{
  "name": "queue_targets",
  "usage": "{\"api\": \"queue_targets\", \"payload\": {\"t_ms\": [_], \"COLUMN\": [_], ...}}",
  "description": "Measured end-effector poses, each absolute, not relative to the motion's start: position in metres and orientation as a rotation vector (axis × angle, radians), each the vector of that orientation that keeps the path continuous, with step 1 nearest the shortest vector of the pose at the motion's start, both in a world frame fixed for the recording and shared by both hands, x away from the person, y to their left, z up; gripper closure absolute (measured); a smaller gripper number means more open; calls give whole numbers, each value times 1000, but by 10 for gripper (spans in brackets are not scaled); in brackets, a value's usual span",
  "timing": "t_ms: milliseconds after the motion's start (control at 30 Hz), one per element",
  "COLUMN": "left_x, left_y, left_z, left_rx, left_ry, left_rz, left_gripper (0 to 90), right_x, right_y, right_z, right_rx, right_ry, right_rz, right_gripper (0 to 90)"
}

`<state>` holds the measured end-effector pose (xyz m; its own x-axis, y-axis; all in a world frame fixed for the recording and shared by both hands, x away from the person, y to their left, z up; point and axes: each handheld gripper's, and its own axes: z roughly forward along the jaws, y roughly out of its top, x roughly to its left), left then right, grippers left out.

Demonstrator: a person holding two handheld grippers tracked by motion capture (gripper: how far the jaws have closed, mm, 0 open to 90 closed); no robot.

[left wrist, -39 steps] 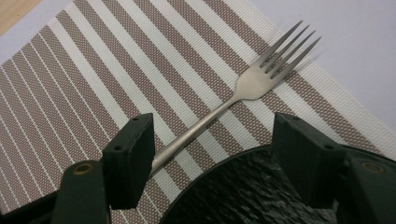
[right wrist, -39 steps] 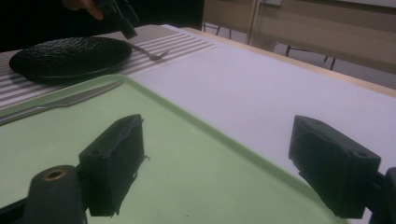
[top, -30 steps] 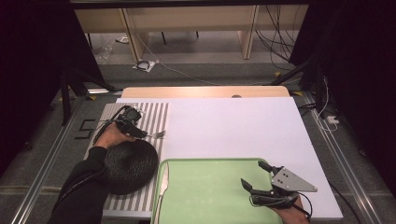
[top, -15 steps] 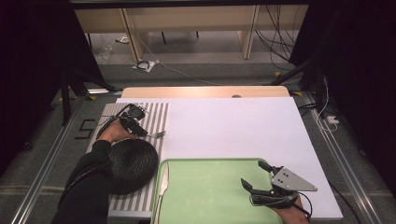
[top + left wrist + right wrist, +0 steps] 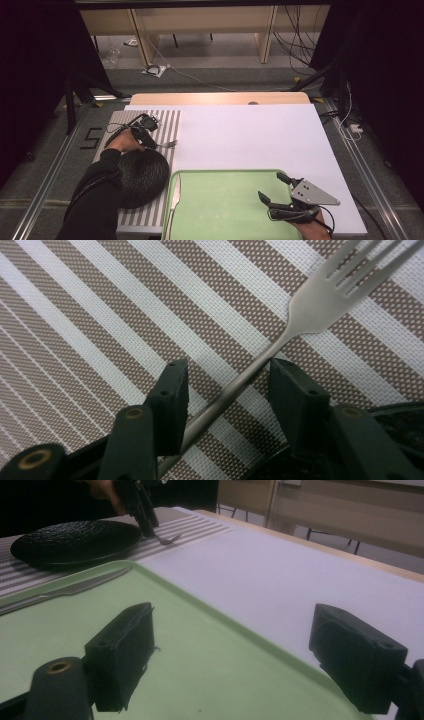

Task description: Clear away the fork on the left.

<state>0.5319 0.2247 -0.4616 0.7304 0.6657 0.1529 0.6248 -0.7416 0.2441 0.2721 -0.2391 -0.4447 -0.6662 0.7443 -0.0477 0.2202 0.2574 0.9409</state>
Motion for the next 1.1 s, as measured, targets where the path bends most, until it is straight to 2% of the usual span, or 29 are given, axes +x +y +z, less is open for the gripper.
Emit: {"api": "queue_targets", "payload": {"t_ms": [267,667,1100], "left_x": [531,535,536], "left_y": [230,231,229], "left_z": [-462,-462,-461], "left_rx": [2744,2732,2760], "left_ry": [1012,1054,1008], "left_rz": [321,259,212], "left_gripper": [604,668,758], "right_x": [272,271,271], "right_y": [-239,-239,-239], "right_z": [-444,-444,-444], "right_rx": [866,871,867], "right_ry": [2049,2051,2050], "right_rz": [1399,1397,1398], "right_gripper": [194,195,197]}}
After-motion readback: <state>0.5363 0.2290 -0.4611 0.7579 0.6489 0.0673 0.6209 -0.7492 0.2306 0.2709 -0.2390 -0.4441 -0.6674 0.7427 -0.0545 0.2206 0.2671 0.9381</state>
